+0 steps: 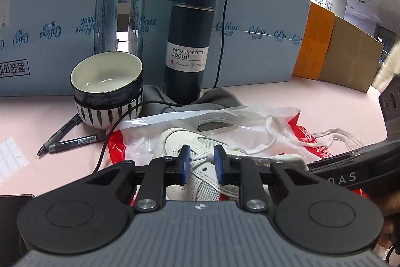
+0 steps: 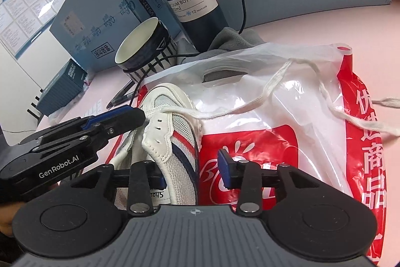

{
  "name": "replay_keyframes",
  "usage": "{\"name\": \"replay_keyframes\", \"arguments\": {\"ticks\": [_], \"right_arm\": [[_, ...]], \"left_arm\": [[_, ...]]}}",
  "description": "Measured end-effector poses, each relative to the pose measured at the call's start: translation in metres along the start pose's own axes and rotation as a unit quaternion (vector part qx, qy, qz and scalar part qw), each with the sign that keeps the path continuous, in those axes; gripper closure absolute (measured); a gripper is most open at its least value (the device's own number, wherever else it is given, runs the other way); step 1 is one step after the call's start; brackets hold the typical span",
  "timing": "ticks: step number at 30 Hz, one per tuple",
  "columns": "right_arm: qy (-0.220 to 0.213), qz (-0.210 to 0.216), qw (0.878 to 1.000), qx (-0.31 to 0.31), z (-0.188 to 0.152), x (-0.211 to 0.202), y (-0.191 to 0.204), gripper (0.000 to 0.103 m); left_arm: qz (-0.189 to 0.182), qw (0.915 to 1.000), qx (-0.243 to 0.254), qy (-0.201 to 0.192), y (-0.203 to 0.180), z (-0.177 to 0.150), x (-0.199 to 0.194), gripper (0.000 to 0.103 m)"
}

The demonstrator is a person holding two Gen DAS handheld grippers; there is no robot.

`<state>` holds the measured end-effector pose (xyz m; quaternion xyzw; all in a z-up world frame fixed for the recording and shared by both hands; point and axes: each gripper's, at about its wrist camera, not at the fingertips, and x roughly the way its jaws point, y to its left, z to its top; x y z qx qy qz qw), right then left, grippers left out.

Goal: Lace up shoes with both hands

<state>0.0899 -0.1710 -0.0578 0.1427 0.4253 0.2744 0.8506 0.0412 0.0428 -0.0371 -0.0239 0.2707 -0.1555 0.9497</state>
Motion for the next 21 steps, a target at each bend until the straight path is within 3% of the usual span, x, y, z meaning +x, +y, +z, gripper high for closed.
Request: {"name": "replay_keyframes", "arguments": {"ticks": [3, 5, 11, 15, 21], "right_arm": [[-0.002, 0.0, 1.0, -0.005, 0.0, 0.0, 0.001, 0.066], [-0.008, -0.003, 1.0, -0.015, 0.001, -0.002, 0.004, 0.066], [-0.022, -0.014, 0.997, -0.079, 0.006, -0.005, 0.021, 0.067], [-0.014, -0.006, 0.998, -0.068, 0.006, -0.001, 0.018, 0.07], [-0.016, -0.004, 0.998, -0.057, 0.005, -0.002, 0.015, 0.07]], "left_arm": [[-0.002, 1.0, -0.002, -0.003, 0.001, 0.0, 0.0, 0.085], [-0.007, 0.9999, -0.001, -0.01, 0.0, 0.0, -0.002, 0.101], [-0.023, 0.9996, 0.011, -0.007, -0.009, 0.001, 0.002, 0.101], [-0.023, 0.9996, 0.014, -0.007, -0.013, 0.001, 0.003, 0.1], [-0.015, 0.9998, 0.011, -0.005, -0.012, 0.001, 0.004, 0.089]]}}
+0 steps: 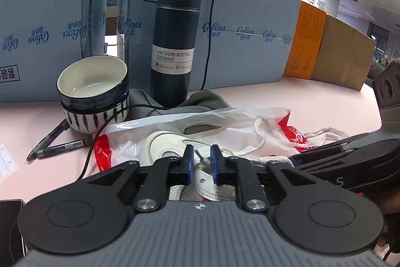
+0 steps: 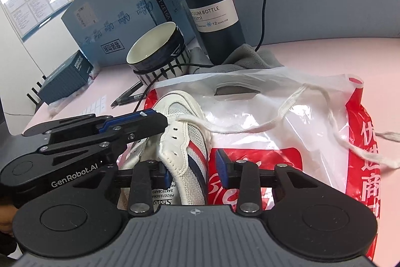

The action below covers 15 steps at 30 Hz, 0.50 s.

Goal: Lace up shoes with both hands

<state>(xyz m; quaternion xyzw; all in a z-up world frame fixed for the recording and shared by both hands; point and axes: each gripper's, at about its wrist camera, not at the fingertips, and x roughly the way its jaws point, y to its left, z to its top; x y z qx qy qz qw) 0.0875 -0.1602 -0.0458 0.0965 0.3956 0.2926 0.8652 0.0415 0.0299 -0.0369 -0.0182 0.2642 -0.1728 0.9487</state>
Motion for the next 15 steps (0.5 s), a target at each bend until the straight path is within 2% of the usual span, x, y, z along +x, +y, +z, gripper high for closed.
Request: {"name": "replay_keyframes", "arguments": {"ticks": [3, 4, 5, 9, 12, 14, 15], "right_arm": [[0.002, 0.004, 1.0, 0.013, 0.0, 0.002, -0.003, 0.07], [0.004, 0.005, 1.0, 0.017, 0.0, 0.002, -0.005, 0.07], [0.005, 0.006, 1.0, 0.02, -0.001, 0.003, -0.006, 0.069], [0.01, 0.007, 1.0, 0.028, -0.001, 0.004, -0.008, 0.068], [0.014, 0.008, 0.999, 0.033, -0.003, 0.005, -0.01, 0.068], [0.014, 0.008, 0.999, 0.034, -0.003, 0.005, -0.01, 0.068], [0.015, 0.008, 0.999, 0.034, -0.003, 0.005, -0.01, 0.067]], "left_arm": [[-0.005, 1.0, 0.0, 0.001, 0.001, 0.0, 0.001, 0.091], [-0.006, 1.0, 0.001, 0.001, 0.002, 0.0, 0.001, 0.099], [-0.007, 1.0, 0.004, 0.003, 0.001, 0.001, 0.0, 0.102], [-0.014, 0.9999, 0.0, -0.006, 0.003, 0.005, -0.009, 0.102], [-0.005, 0.9998, -0.018, -0.011, 0.01, 0.009, -0.013, 0.103], [-0.023, 0.9994, -0.026, -0.006, 0.017, 0.012, -0.016, 0.102], [-0.022, 0.9997, -0.013, -0.005, 0.015, 0.014, -0.018, 0.1]]}}
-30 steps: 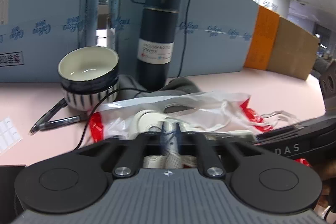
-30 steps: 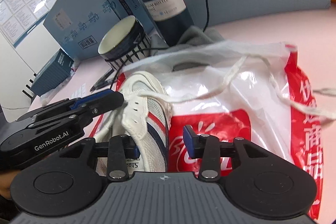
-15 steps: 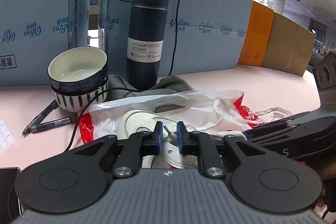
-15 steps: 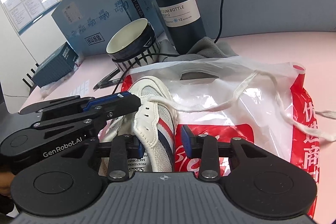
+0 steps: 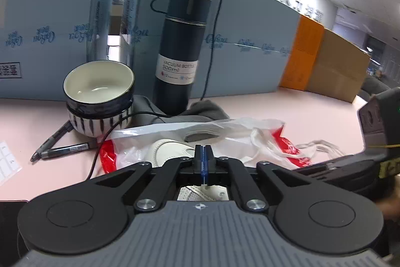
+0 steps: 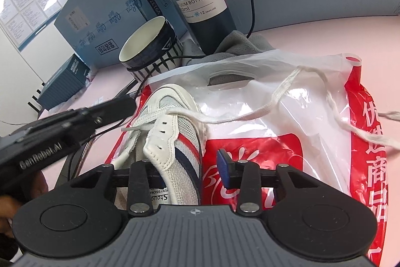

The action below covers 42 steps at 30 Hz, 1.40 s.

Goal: Lace up shoes with both hands

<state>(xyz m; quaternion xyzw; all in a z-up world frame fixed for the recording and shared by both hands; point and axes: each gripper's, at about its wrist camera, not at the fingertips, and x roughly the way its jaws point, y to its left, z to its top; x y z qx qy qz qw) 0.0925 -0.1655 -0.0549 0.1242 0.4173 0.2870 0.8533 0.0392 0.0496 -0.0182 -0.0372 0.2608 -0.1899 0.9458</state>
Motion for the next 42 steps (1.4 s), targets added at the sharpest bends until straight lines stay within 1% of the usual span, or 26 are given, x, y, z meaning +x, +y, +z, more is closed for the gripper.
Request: {"name": "replay_keyframes", "arguments": {"ticks": [1, 3, 5, 7, 13, 16, 18, 20, 21, 22, 23, 24, 27, 29, 31, 32, 33, 35, 42], "right_arm": [[0.0, 0.0, 1.0, 0.0, 0.0, 0.0, 0.0, 0.067], [0.001, 0.0, 1.0, 0.0, 0.0, 0.0, 0.0, 0.067], [0.001, 0.0, 1.0, 0.001, 0.0, 0.0, 0.0, 0.067], [0.001, 0.0, 1.0, 0.001, 0.001, 0.0, 0.0, 0.067], [0.001, 0.0, 1.0, 0.013, 0.0, -0.001, -0.004, 0.067], [0.002, -0.001, 1.0, 0.015, 0.0, 0.0, -0.005, 0.067], [0.002, -0.002, 1.0, 0.016, 0.0, 0.0, -0.005, 0.067], [0.002, -0.003, 1.0, 0.015, 0.0, -0.001, -0.005, 0.067], [0.002, -0.003, 1.0, 0.014, 0.0, -0.001, -0.005, 0.067], [0.001, -0.003, 1.0, 0.014, 0.0, -0.001, -0.004, 0.066], [0.001, -0.003, 1.0, 0.014, 0.0, -0.002, -0.004, 0.064], [0.0, -0.002, 1.0, 0.012, 0.0, -0.002, -0.004, 0.062], [-0.004, -0.004, 1.0, 0.002, 0.001, -0.005, -0.001, 0.062], [-0.01, -0.007, 1.0, -0.017, 0.003, -0.006, 0.004, 0.059], [-0.016, -0.009, 0.999, -0.04, 0.005, -0.007, 0.01, 0.059], [-0.017, -0.009, 0.999, -0.051, 0.006, -0.007, 0.012, 0.065], [-0.014, -0.007, 0.998, -0.061, 0.006, -0.006, 0.014, 0.084], [-0.012, -0.01, 0.998, -0.067, 0.006, -0.004, 0.015, 0.084], [0.001, -0.016, 0.999, -0.05, 0.005, 0.0, 0.01, 0.09]], "left_arm": [[0.001, 0.9999, 0.013, 0.001, -0.001, 0.001, -0.001, 0.09], [-0.003, 0.998, 0.062, 0.013, -0.01, 0.002, -0.001, 0.079], [-0.001, 0.9927, 0.118, 0.026, -0.022, 0.002, 0.001, 0.078], [0.008, 0.983, 0.177, 0.048, -0.034, 0.001, 0.007, 0.075], [0.029, 0.973, 0.215, 0.079, -0.043, 0.003, 0.024, 0.074], [0.034, 0.968, 0.23, 0.094, -0.043, 0.004, 0.027, 0.07], [0.036, 0.9633, 0.243, 0.107, -0.044, 0.005, 0.029, 0.07], [0.036, 0.9583, 0.256, 0.121, -0.044, 0.005, 0.032, 0.07], [0.032, 0.9564, 0.263, 0.124, -0.045, 0.004, 0.033, 0.073], [0.028, 0.9544, 0.269, 0.126, -0.045, 0.003, 0.034, 0.083], [0.027, 0.9529, 0.276, 0.123, -0.048, 0.002, 0.033, 0.087], [0.025, 0.9513, 0.283, 0.12, -0.05, 0.001, 0.033, 0.1], [0.02, 0.9559, 0.271, 0.112, -0.049, 0.004, 0.029, 0.101], [0.02, 0.9592, 0.261, 0.106, -0.048, 0.006, 0.026, 0.101], [0.023, 0.9621, 0.251, 0.103, -0.047, 0.007, 0.025, 0.101], [0.023, 0.9645, 0.243, 0.101, -0.046, 0.008, 0.024, 0.101], [0.026, 0.9665, 0.235, 0.101, -0.045, 0.008, 0.023, 0.101], [0.034, 0.969, 0.224, 0.099, -0.043, 0.008, 0.022, 0.101], [0.065, 0.9717, 0.209, 0.089, -0.039, 0.006, 0.02, 0.101]]}}
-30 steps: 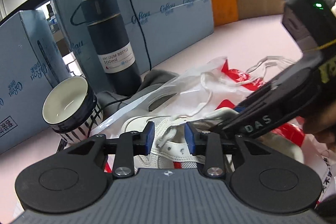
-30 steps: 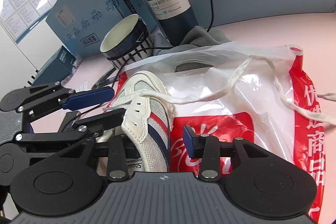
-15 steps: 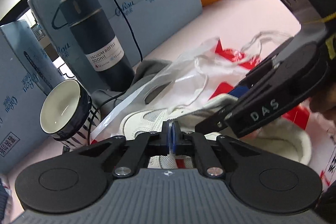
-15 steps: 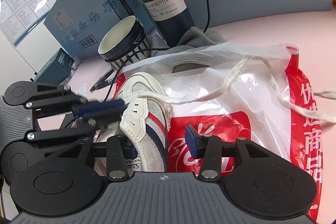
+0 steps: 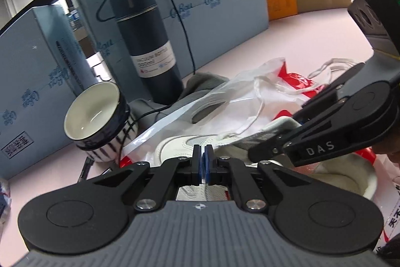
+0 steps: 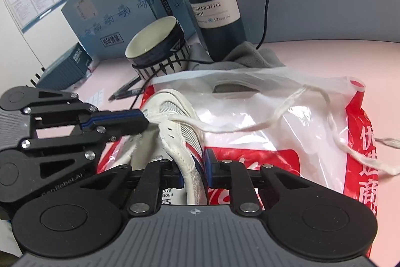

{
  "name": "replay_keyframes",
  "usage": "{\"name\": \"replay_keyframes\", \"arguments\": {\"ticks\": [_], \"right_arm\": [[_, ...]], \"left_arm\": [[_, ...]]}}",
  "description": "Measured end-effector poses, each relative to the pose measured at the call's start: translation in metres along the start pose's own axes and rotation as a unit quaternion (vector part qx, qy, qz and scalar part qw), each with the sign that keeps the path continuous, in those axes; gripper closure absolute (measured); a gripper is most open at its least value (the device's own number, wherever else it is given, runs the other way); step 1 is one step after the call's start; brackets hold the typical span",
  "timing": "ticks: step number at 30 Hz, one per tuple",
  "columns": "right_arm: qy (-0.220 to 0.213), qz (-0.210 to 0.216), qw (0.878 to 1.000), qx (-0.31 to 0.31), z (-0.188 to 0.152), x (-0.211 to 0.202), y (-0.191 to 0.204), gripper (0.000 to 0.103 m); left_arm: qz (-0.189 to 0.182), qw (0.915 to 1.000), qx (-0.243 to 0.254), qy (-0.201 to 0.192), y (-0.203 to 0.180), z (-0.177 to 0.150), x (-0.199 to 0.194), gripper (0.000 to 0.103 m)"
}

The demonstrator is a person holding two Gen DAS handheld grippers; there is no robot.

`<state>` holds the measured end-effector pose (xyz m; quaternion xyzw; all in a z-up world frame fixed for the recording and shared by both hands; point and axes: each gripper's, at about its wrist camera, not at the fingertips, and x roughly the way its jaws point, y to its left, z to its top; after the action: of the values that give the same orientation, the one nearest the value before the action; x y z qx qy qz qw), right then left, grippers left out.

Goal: Lace up shoes with both hands

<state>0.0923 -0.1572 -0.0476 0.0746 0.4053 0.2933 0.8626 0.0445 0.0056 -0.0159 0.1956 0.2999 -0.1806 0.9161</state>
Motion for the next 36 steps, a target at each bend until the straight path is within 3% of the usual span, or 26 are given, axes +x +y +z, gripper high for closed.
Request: {"name": "replay_keyframes", "arguments": {"ticks": [8, 13, 15, 18, 23, 26, 28, 31, 35, 36], "right_arm": [[0.006, -0.002, 1.0, 0.026, -0.004, 0.002, -0.005, 0.091], [0.008, -0.001, 0.999, 0.048, -0.007, 0.002, -0.012, 0.091], [0.009, 0.003, 0.998, 0.059, -0.007, 0.002, -0.014, 0.091], [0.013, 0.006, 0.998, 0.065, -0.006, 0.003, -0.015, 0.091], [0.021, 0.008, 0.996, 0.092, -0.007, 0.004, -0.021, 0.082], [0.027, 0.0, 0.993, 0.112, -0.007, 0.005, -0.025, 0.071], [0.03, -0.001, 0.992, 0.121, -0.006, 0.004, -0.026, 0.069], [0.036, -0.009, 0.992, 0.12, -0.004, 0.003, -0.025, 0.063], [0.035, -0.021, 0.993, 0.107, 0.0, -0.001, -0.022, 0.032], [0.034, -0.021, 0.994, 0.103, 0.0, -0.002, -0.022, 0.031]], "left_arm": [[0.034, 0.9993, 0.0, -0.016, 0.0, 0.0, 0.002, 0.101], [0.115, 0.9921, -0.044, -0.023, 0.033, 0.004, 0.001, 0.103], [0.116, 0.9892, -0.084, -0.028, 0.058, 0.004, -0.006, 0.103], [0.08, 0.9906, -0.103, -0.042, 0.07, 0.004, -0.02, 0.101], [0.02, 0.9919, -0.118, -0.044, 0.046, 0.011, -0.032, 0.084], [0.021, 0.9914, -0.127, -0.026, 0.022, 0.022, -0.029, 0.055], [0.042, 0.9907, -0.128, -0.023, 0.007, 0.03, -0.03, 0.025], [0.081, 0.9881, -0.131, -0.001, -0.007, 0.044, -0.025, 0.02], [0.135, 0.9789, -0.149, 0.036, -0.011, 0.061, -0.019, 0.02], [0.14, 0.9761, -0.162, 0.041, -0.01, 0.064, -0.018, 0.019]]}}
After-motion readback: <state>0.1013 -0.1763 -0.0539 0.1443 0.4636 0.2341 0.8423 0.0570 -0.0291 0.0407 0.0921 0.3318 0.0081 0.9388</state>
